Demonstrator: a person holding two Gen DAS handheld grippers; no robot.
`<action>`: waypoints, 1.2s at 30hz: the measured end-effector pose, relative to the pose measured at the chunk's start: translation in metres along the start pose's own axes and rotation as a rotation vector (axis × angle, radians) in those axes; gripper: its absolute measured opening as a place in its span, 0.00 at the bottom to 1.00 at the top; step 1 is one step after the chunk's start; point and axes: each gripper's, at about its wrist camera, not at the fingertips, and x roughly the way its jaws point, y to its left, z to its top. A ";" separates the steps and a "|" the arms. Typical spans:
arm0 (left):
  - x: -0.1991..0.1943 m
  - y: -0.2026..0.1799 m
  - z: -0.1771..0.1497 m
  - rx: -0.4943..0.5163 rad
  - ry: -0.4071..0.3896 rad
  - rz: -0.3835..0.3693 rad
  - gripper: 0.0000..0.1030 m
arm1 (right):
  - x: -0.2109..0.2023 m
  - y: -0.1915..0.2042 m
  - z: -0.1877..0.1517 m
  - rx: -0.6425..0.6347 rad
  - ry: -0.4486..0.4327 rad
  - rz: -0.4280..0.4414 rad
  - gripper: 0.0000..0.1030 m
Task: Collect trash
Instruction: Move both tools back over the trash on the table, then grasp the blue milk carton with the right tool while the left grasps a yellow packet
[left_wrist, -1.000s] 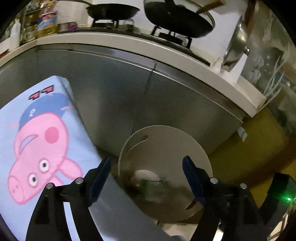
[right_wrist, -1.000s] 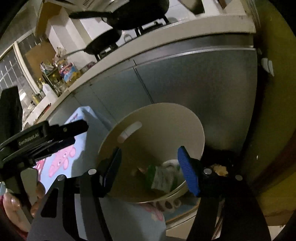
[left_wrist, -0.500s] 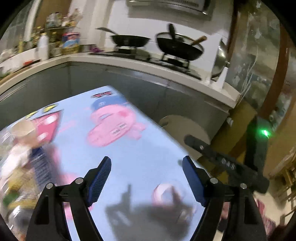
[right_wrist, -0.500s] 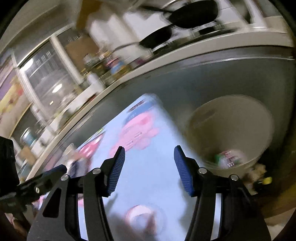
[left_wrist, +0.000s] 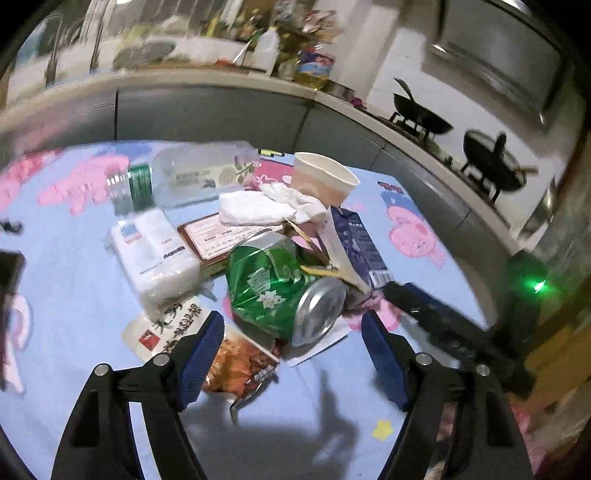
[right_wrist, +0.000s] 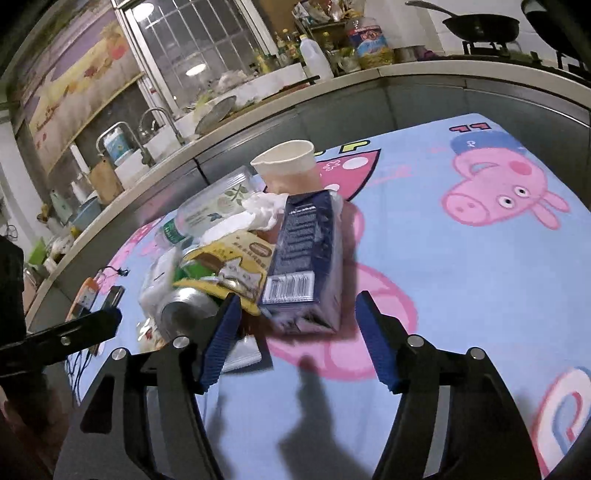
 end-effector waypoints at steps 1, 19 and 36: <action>0.005 0.005 0.007 -0.034 0.012 -0.027 0.70 | 0.005 -0.002 0.006 0.003 0.001 -0.011 0.62; 0.117 -0.029 0.078 0.056 0.239 -0.016 0.41 | 0.030 -0.015 0.004 -0.033 0.054 -0.036 0.50; 0.094 -0.091 0.041 0.124 0.247 -0.222 0.02 | -0.097 -0.088 -0.048 -0.027 -0.106 -0.281 0.48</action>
